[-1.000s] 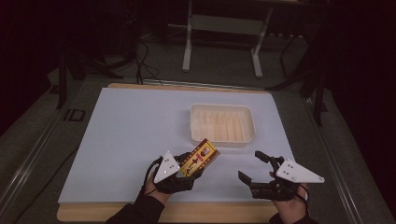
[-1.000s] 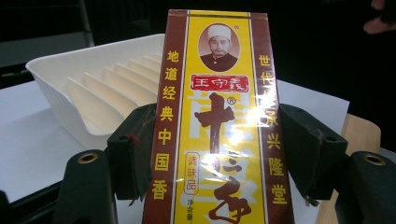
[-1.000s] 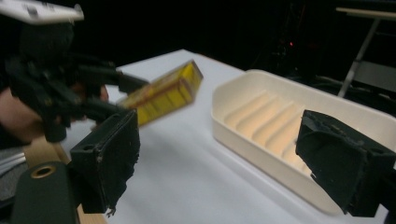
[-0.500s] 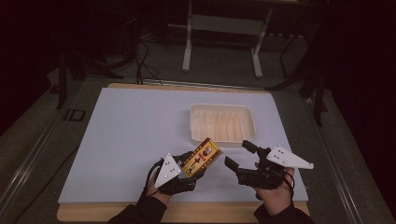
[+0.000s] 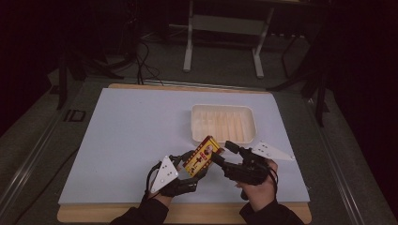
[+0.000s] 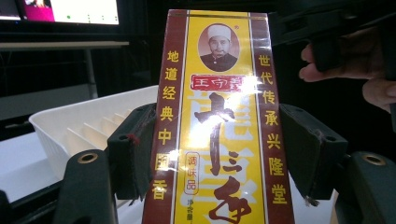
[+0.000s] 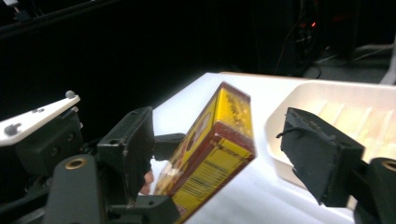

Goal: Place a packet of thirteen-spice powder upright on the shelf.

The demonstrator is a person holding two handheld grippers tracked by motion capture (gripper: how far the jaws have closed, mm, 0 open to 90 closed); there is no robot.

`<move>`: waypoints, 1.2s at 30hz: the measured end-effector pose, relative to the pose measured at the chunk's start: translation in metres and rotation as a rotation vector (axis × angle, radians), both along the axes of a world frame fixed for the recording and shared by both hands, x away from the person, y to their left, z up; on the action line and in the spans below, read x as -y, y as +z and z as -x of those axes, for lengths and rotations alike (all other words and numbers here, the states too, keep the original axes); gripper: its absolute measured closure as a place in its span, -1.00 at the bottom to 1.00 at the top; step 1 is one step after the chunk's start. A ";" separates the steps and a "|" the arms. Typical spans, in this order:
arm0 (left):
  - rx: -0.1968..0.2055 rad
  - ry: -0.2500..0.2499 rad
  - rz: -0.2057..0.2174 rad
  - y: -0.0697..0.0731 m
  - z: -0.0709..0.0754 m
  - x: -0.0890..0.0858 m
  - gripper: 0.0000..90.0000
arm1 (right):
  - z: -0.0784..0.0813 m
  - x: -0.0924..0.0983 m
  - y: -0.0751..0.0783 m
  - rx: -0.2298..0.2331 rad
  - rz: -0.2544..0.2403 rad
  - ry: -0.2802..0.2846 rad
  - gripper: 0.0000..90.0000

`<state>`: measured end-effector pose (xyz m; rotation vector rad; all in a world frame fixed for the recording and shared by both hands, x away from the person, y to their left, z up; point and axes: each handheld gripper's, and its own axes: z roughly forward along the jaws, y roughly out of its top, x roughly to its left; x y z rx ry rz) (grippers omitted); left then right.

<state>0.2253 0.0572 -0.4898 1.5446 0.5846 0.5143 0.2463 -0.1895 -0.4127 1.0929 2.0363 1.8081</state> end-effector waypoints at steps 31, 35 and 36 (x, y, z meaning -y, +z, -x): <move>-0.033 0.011 -0.046 -0.004 0.001 0.006 -0.29 | -0.008 -0.019 -0.008 -0.173 -0.025 -0.001 0.48; -0.014 0.027 -0.061 -0.002 0.002 0.006 -0.32 | -0.008 -0.023 -0.004 -0.159 -0.009 0.004 0.49; -0.011 0.032 -0.062 -0.001 0.002 0.006 -0.32 | -0.007 -0.024 -0.004 -0.151 -0.002 0.006 0.49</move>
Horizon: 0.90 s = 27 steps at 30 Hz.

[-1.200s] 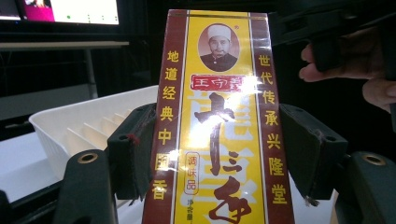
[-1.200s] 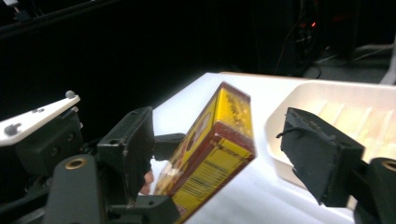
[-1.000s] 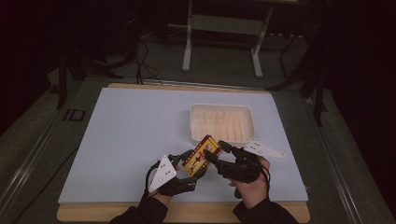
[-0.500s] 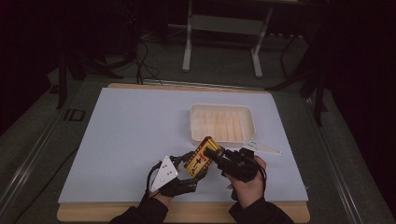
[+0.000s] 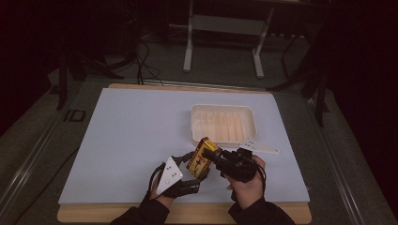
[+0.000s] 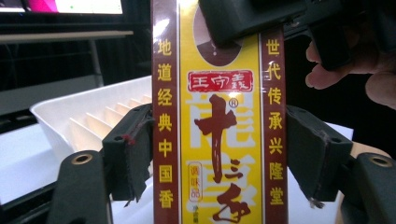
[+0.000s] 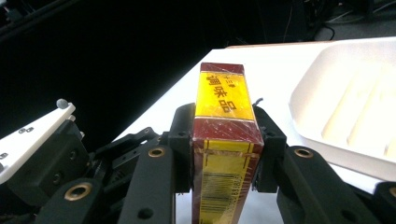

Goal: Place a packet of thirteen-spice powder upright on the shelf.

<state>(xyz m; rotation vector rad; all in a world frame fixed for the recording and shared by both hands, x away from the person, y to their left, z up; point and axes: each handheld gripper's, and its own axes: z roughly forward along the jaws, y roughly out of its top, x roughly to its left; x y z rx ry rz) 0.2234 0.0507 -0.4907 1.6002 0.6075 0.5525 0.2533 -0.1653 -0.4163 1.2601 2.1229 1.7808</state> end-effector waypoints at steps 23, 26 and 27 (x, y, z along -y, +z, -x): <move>-0.038 0.046 0.030 0.006 -0.001 -0.005 -0.66 | -0.002 -0.004 0.013 0.131 0.113 -0.033 0.49; -0.061 0.045 0.038 0.006 -0.002 -0.005 -0.66 | -0.004 0.000 0.018 0.177 0.136 -0.062 0.49; -0.068 0.044 0.039 0.006 -0.002 -0.005 -0.68 | -0.004 0.001 0.019 0.188 0.142 -0.069 0.49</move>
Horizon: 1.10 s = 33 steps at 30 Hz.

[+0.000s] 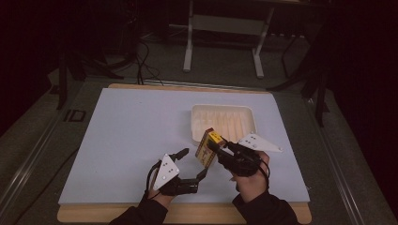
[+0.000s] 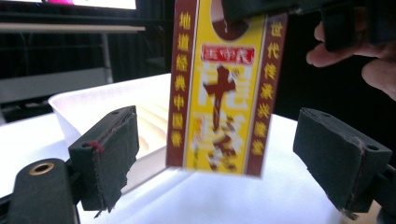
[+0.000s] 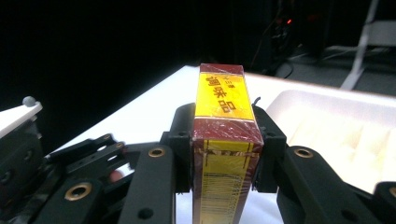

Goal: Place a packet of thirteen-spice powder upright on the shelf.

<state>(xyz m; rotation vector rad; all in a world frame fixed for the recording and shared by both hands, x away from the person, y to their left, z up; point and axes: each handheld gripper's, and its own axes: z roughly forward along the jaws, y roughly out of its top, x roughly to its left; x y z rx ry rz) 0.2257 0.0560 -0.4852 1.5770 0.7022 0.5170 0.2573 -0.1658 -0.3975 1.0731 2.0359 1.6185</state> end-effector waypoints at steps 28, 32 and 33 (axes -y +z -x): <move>-0.078 -0.001 0.001 -0.006 -0.004 0.000 -0.91 | -0.049 0.035 0.040 0.178 0.035 -0.254 0.49; -0.077 0.001 -0.002 -0.006 -0.004 0.000 -0.91 | -0.055 0.039 0.040 0.188 0.043 -0.283 0.49; -0.077 0.000 0.001 -0.007 -0.004 0.000 -0.91 | -0.059 0.040 0.039 0.192 0.050 -0.304 0.49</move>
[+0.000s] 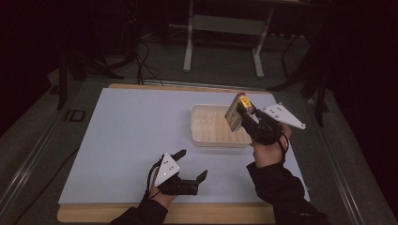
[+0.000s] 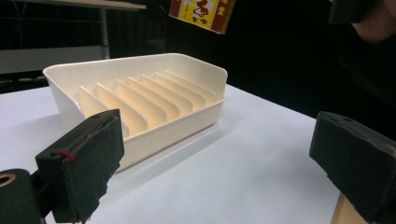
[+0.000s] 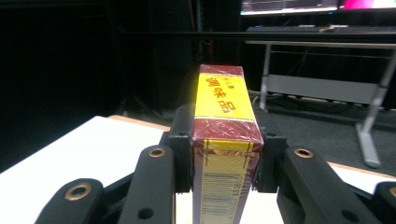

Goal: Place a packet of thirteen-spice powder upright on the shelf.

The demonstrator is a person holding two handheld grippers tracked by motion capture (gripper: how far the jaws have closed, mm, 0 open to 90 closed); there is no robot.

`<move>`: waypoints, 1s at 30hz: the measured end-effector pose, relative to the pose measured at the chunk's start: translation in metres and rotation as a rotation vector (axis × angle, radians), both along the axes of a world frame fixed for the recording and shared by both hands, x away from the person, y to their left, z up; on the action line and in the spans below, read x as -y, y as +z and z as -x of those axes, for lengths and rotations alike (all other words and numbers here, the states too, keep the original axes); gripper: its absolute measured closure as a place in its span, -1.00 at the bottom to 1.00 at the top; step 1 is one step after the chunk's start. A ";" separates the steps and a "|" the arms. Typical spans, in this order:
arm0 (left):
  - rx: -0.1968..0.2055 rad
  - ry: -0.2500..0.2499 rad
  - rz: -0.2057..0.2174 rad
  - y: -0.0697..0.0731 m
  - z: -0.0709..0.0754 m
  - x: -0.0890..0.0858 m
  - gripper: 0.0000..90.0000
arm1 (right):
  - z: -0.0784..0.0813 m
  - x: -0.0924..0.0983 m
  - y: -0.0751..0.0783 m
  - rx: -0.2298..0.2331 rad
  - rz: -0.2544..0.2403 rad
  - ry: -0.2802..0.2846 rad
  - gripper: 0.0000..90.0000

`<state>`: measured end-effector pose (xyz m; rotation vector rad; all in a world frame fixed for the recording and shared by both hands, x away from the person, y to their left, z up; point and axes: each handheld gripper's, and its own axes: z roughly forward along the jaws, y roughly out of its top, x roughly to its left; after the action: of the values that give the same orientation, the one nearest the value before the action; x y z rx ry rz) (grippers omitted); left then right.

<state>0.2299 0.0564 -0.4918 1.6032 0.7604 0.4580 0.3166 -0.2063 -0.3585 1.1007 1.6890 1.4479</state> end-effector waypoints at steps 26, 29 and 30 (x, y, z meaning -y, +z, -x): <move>-0.015 0.008 0.004 -0.002 -0.002 -0.001 -0.90 | -0.044 0.027 -0.046 -0.016 0.109 -0.212 0.49; -0.016 0.009 0.006 -0.002 -0.002 -0.001 -0.90 | -0.048 0.030 -0.053 -0.028 0.116 -0.223 0.49; -0.016 0.009 0.005 -0.002 -0.002 -0.001 -0.90 | -0.048 0.030 -0.053 -0.028 0.116 -0.223 0.49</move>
<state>0.2317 0.0578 -0.4942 1.6007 0.7807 0.4501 0.3646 -0.2362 -0.4112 1.2078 1.5915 1.1863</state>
